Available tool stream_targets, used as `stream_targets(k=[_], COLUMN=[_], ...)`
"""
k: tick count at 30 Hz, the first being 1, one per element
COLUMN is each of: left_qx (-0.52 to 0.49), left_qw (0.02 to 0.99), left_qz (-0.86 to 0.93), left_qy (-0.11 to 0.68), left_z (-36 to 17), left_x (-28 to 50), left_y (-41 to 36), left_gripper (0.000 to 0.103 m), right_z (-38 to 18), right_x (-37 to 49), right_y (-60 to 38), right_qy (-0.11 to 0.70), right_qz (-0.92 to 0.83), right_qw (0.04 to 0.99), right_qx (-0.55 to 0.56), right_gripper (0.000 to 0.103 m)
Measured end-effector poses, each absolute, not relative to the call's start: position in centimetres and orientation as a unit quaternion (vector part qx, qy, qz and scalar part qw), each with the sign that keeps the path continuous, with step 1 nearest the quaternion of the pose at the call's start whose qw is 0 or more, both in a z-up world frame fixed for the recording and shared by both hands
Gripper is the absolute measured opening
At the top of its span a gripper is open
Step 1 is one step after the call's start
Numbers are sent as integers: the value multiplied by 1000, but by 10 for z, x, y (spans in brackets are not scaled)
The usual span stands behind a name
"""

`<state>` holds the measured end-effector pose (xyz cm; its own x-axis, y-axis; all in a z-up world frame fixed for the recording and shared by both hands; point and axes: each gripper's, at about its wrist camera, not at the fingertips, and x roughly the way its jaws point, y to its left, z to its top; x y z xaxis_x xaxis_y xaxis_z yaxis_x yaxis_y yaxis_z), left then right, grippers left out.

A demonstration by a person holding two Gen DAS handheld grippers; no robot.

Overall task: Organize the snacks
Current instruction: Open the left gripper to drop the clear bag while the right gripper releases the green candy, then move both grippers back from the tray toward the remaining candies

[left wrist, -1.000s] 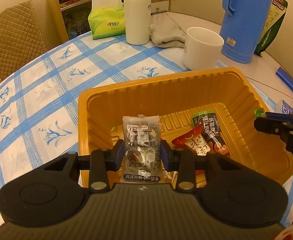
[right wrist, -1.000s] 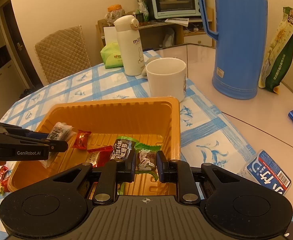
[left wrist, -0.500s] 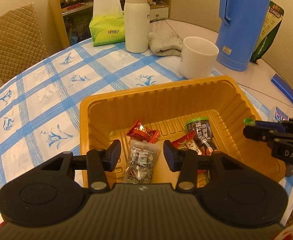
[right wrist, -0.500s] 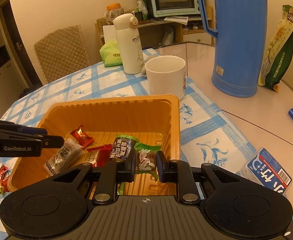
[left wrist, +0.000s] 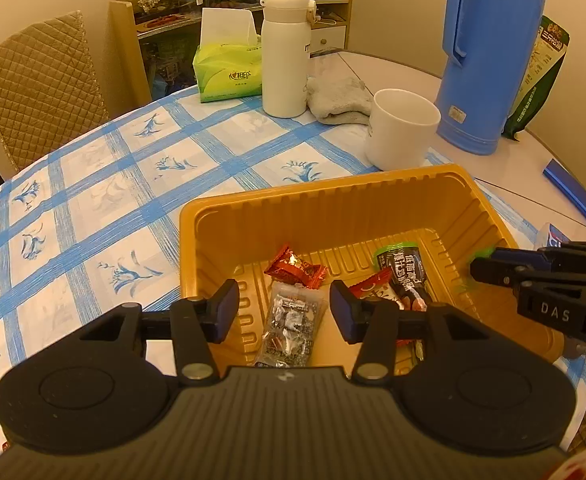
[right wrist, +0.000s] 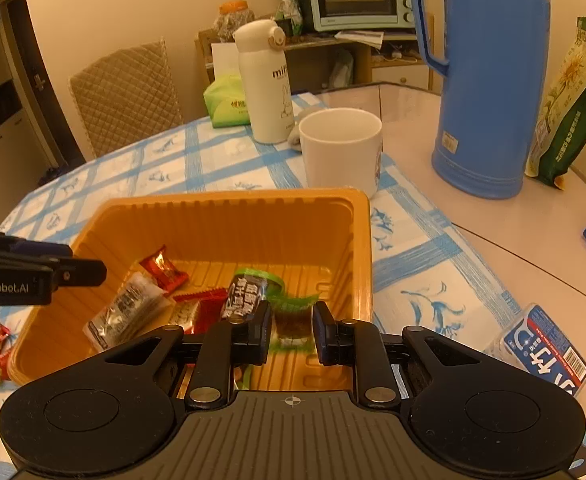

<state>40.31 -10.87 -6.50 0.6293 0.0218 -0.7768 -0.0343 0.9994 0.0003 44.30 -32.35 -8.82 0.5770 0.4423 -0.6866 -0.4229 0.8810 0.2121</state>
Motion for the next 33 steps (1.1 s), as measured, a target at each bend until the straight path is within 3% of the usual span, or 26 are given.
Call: stream_targets(k=[4, 7, 8, 12, 16, 23, 33], left_qx=[-9, -10, -10, -12, -18, -31, -53], left_qw=[904, 906, 906, 908, 909, 912, 915], left_qz=[18, 19, 18, 17, 15, 17, 27], left_qy=[428, 424, 422, 419, 415, 408, 400], left_z=[-62, -60, -58, -54, -47, -33, -13], left_x=[399, 396, 395, 389, 380, 362, 317], left_y=[-109, -111, -112, -115, -117, -118, -106], left_gripper=[56, 67, 70, 76, 81, 86, 89], right_z=[-85, -80, -77, -70, -61, -45, -22], right_x=[442, 438, 435, 429, 422, 407, 375], right_y=[-322, -324, -325, -326, -329, -332, -333], right_qy=[388, 377, 368, 358, 352, 345, 341], right_qz=[244, 242, 243, 241, 243, 248, 261], right_qw=[889, 894, 897, 902, 904, 904, 901], right_qx=[11, 21, 24, 21, 31, 40, 56], right_gripper=[26, 62, 69, 74, 86, 94, 95])
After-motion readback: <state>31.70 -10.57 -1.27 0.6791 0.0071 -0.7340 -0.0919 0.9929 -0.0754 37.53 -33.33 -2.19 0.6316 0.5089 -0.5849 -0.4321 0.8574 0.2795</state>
